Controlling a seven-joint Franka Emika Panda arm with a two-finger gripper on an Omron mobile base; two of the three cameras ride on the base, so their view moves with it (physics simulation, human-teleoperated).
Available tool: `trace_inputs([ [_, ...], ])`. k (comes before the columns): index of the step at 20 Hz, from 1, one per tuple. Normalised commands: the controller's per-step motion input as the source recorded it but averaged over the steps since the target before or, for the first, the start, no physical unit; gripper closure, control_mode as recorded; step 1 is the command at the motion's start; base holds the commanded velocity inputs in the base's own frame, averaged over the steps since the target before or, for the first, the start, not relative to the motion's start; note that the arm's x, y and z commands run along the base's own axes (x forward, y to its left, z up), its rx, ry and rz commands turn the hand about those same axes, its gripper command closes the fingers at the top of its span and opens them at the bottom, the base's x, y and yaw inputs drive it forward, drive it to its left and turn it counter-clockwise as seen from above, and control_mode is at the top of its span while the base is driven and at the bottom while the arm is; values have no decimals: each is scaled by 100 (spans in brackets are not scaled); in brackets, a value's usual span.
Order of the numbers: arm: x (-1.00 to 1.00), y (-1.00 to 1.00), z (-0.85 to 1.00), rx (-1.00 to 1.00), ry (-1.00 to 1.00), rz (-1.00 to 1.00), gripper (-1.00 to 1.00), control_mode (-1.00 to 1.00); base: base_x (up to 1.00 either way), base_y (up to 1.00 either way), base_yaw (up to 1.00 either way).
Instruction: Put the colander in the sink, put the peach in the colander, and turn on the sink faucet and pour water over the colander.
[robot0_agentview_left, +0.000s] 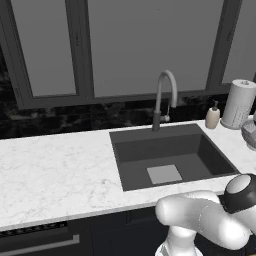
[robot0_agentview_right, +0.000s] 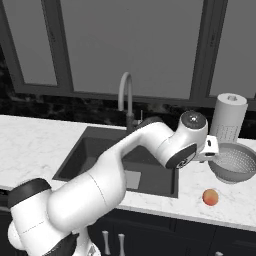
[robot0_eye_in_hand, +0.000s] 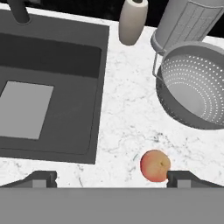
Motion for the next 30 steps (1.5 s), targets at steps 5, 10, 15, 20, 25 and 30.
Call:
trace_inputs([
  [5, 5, -32, -8, -4, 10, 16, -100, -100, 0, 0, 0],
  [10, 16, -21, -13, -5, 10, 17, -100, -100, 0, 0, 0],
  [15, 27, -11, -22, -7, 10, 14, -100, -100, 0, 0, 0],
  [20, 27, -9, -20, -5, 5, 4, -100, -100, 0, 0, 0],
  [25, 23, -22, -19, -1, 2, 0, -100, -100, 0, 0, 0],
  [30, 21, -22, -22, 0, 5, 0, -100, -100, 0, 0, 0],
])
